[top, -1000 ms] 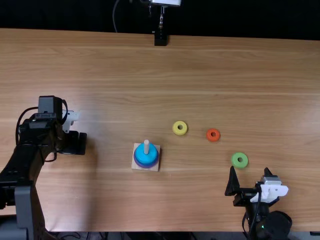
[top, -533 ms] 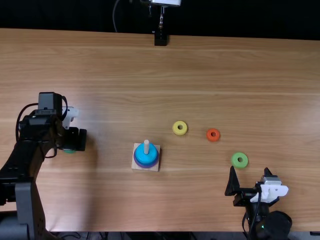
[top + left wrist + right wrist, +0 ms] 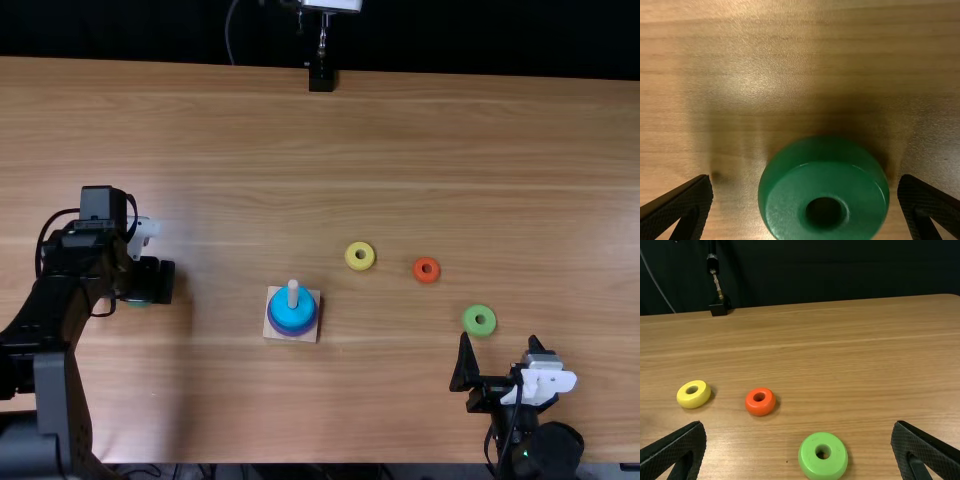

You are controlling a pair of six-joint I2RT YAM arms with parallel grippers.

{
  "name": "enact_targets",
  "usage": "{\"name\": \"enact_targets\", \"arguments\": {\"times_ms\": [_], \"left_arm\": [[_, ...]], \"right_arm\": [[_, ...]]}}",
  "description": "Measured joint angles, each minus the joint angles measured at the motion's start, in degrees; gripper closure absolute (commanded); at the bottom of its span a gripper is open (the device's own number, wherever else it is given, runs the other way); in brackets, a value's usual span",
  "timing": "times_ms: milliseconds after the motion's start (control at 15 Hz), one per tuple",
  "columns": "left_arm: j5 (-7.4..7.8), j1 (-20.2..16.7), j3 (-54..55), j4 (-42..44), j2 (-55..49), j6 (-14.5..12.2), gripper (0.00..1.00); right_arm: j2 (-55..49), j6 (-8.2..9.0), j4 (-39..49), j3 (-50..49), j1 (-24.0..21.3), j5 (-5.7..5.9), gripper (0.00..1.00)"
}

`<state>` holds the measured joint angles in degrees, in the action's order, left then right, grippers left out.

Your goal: Build the Hanoi tower: stack the rings onto the peg from bottom to top in this color order: purple, dark blue, light blue, dark green, light green, yellow, orange.

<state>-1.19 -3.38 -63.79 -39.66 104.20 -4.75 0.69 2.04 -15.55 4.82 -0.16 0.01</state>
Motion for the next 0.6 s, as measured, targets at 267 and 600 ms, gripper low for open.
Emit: {"name": "enact_targets", "arguments": {"times_ms": [267,600], "left_arm": [[0.04,0.0,0.0,0.0,0.0,0.0,0.12],[0.04,0.0,0.0,0.0,0.0,0.0,1.00]], "right_arm": [[0.0,-0.04,0.0,0.0,0.0,0.00,0.00],[0.0,-0.02,0.0,0.0,0.0,0.00,0.00]]}}
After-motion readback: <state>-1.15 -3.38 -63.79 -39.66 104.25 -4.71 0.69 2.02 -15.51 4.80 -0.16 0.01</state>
